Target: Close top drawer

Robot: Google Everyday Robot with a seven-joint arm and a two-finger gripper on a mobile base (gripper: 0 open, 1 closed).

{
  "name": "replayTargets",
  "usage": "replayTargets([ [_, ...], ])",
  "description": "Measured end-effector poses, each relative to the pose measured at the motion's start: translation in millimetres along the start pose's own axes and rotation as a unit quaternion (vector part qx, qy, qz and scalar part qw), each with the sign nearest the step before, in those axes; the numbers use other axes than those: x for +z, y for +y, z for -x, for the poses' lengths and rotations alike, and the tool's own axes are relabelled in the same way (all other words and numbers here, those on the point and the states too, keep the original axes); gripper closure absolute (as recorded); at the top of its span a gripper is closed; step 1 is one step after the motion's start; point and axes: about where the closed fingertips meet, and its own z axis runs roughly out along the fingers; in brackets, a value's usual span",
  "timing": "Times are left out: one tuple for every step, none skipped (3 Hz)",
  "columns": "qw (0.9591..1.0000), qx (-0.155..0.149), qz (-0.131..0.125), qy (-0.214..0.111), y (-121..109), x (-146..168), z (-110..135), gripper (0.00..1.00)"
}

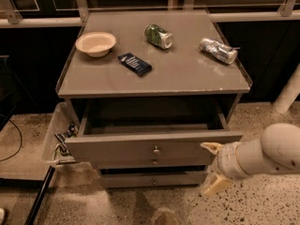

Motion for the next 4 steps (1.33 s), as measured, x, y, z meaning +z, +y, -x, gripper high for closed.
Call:
replayTargets([
  [0.9996,-0.026,-0.006,-0.009,-40,6,8,0.42],
  [0.9987,-0.049,-0.013,0.003,-89,14,9,0.65],
  [0.9984,-0.051,-0.018,0.015,-120,20,2,0.88],
  [0.9984,-0.051,-0.018,0.015,-120,20,2,0.87],
])
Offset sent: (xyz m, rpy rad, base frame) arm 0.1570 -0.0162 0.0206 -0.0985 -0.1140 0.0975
